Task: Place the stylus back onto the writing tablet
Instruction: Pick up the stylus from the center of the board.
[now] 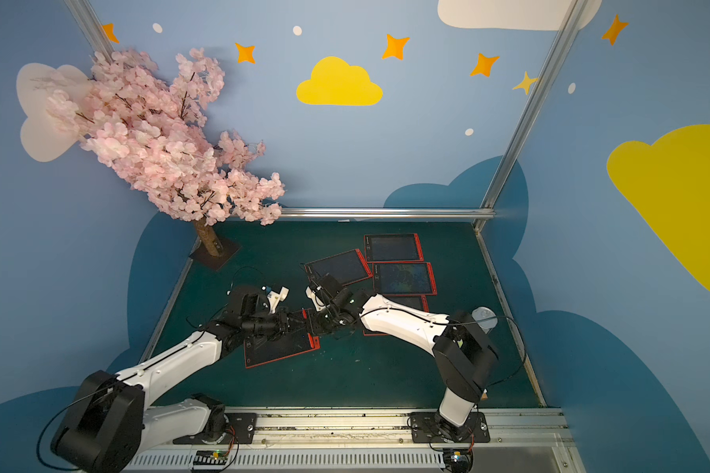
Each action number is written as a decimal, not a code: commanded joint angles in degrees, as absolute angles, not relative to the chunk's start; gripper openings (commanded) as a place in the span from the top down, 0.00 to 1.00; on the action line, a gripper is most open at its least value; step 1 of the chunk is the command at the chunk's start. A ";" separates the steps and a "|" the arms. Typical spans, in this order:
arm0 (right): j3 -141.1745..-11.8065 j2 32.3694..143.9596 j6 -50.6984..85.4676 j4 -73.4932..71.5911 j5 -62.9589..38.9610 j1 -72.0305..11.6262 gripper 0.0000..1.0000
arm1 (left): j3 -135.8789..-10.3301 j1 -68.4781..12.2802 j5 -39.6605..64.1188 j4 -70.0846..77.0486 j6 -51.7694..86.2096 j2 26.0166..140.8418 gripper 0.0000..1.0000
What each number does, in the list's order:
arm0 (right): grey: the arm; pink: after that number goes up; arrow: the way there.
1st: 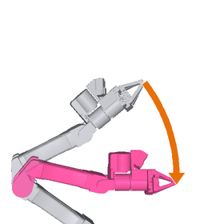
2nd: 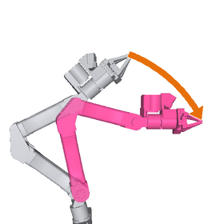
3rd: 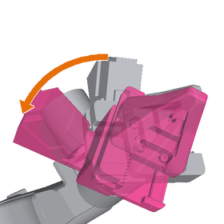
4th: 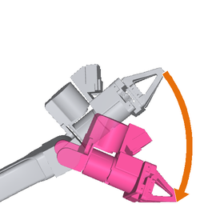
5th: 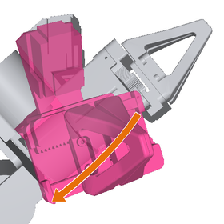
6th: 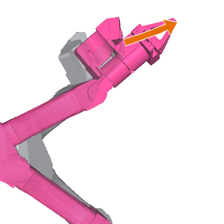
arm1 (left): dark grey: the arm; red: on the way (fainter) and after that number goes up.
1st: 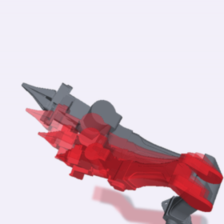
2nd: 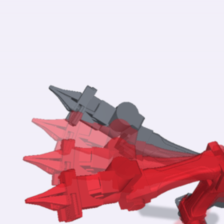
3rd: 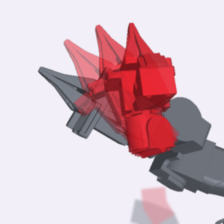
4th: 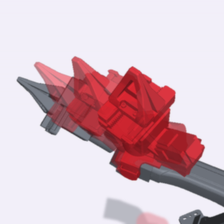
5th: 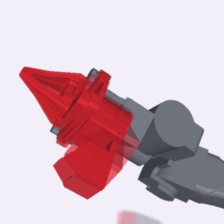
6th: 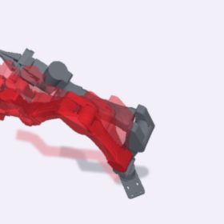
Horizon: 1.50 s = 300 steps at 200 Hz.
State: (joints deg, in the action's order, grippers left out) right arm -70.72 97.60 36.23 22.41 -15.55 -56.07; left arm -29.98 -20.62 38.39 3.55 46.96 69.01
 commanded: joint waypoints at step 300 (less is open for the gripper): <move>-73.66 100.30 35.77 26.17 -11.35 -56.16 0.89 | -34.58 -17.10 32.66 -21.47 34.09 55.27 0.68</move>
